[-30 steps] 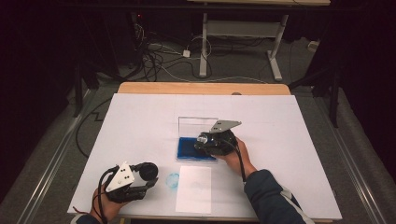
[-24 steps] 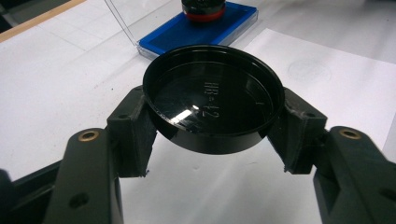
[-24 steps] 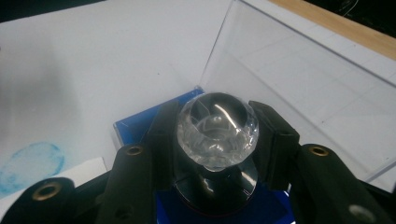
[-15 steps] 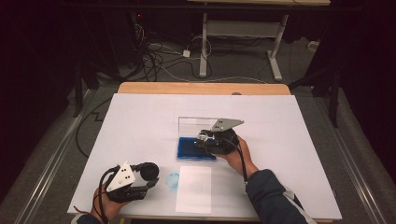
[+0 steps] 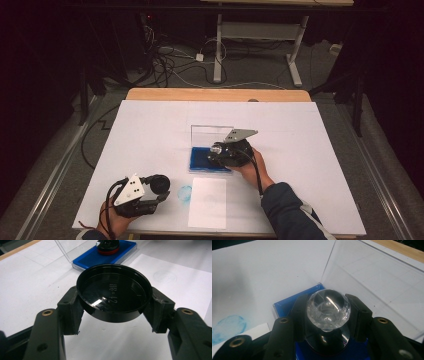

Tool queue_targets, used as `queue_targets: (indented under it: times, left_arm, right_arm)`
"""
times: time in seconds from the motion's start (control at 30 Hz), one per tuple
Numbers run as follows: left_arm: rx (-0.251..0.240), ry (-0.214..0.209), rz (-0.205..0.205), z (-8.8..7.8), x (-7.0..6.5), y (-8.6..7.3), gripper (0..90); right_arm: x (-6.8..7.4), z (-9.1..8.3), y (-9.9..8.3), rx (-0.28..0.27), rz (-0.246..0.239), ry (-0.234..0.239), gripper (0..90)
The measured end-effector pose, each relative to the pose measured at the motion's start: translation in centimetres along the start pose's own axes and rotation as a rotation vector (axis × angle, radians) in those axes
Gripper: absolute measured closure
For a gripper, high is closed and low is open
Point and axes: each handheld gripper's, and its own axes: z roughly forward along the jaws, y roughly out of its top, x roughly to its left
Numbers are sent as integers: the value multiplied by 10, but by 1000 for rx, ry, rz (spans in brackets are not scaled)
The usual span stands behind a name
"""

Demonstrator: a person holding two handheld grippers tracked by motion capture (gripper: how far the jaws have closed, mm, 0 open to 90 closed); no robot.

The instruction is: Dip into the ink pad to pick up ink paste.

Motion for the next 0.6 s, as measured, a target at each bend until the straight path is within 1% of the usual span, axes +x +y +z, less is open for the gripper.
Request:
queue_targets:
  times: [0.13, 0.23, 0.4, 0.6]
  left_arm:
    - [2, 1, 2, 0, 0, 0, 367]
    - [4, -1, 5, 0, -1, 0, 368]
    - [5, -3, 5, 0, -1, 0, 368]
    - [5, -4, 5, 0, -1, 0, 367]
  right_arm:
    - [0, 0, 0, 4, -2, 1, 571]
    - [0, 0, 0, 3, 5, 0, 571]
    - [-2, 0, -1, 0, 12, 12, 572]
    - [0, 0, 0, 8, -3, 3, 572]
